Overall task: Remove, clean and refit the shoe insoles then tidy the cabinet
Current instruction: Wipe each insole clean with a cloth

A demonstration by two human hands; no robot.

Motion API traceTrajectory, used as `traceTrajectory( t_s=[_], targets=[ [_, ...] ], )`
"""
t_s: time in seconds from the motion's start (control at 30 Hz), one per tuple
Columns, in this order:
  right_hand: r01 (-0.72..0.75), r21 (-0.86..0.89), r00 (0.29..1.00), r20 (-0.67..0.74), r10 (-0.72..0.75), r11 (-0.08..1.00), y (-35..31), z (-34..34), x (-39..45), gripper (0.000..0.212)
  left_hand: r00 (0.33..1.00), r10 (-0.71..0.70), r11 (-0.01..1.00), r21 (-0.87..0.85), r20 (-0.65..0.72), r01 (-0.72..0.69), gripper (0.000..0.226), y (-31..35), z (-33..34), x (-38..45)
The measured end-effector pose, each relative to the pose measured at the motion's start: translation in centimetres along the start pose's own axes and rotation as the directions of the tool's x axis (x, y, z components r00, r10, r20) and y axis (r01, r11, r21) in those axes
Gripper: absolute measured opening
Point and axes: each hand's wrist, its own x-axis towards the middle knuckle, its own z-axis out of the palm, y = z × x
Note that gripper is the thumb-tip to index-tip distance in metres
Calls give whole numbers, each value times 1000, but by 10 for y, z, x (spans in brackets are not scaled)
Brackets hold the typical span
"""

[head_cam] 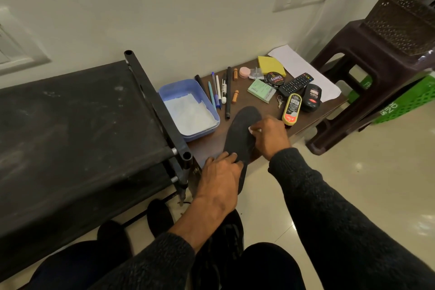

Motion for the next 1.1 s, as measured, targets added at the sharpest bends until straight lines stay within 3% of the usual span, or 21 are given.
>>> traceTrajectory(
  t_s=[0.27, 0.73, 0.83, 0.93, 1.1],
  targets=[
    [204, 22, 979, -14, -203, 979, -21, 14, -66, 15, 996, -13, 999, -45, -93, 9, 45, 5, -7, -2],
    [-94, 58, 988, -117, 100, 994, 7, 6, 44, 21, 973, -18, 1000, 10, 230, 16, 72, -4, -11, 19],
    [-140, 57, 979, -140, 146, 989, 9, 1, 61, 21, 977, -27, 1000, 7, 212, 26, 73, -5, -5, 20],
    [-122, 71, 989, -81, 128, 990, 9, 0, 56, 23, 987, -9, 1000, -6, 159, 10, 72, -6, -2, 16],
    [67, 41, 998, 2, -67, 997, 11, -2, 24, 20, 981, -21, 1000, 23, 194, 16, 72, -2, -9, 16]
  ],
)
